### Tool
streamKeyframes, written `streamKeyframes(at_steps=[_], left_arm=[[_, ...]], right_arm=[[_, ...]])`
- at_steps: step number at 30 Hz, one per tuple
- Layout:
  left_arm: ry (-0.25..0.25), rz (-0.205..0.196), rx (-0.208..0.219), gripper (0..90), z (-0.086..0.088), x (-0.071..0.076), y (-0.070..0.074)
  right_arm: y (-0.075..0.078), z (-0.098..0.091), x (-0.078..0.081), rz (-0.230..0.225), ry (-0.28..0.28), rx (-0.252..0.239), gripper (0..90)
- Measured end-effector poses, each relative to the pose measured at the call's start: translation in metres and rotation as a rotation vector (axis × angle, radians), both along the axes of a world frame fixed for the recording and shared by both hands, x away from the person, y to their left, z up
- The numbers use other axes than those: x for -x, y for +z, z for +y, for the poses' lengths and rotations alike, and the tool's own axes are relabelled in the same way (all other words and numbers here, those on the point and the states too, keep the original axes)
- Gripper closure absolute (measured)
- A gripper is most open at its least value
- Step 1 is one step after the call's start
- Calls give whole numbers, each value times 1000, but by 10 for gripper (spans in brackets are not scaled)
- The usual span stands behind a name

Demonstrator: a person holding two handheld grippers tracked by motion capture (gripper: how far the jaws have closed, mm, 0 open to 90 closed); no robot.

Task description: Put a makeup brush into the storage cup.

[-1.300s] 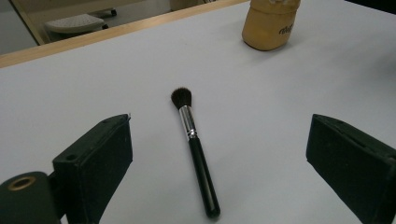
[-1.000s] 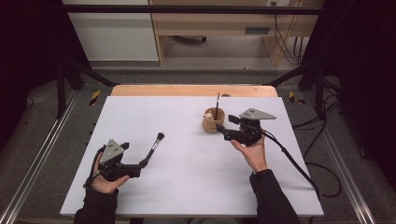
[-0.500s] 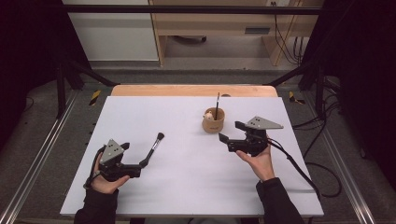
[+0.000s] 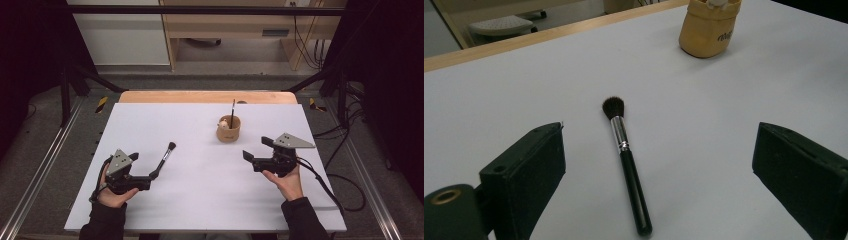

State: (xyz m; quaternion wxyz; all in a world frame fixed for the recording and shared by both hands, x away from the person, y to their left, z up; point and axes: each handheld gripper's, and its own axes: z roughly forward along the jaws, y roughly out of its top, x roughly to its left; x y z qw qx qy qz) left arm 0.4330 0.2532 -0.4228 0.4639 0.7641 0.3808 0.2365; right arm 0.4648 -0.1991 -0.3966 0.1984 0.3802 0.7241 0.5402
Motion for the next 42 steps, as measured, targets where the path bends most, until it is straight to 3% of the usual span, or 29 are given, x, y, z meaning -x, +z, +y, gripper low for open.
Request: streamKeyframes(at_steps=[25, 39, 42], left_arm=[[5, 1, 39, 62, 2, 1, 2], [5, 8, 57, 65, -2, -1, 5], [-3, 12, 44, 65, -4, -3, 8]], right_arm=[[-15, -28, 27, -2, -28, -10, 76], [-18, -33, 31, 9, -39, -15, 76], [-17, -34, 31, 9, -39, -19, 76]])
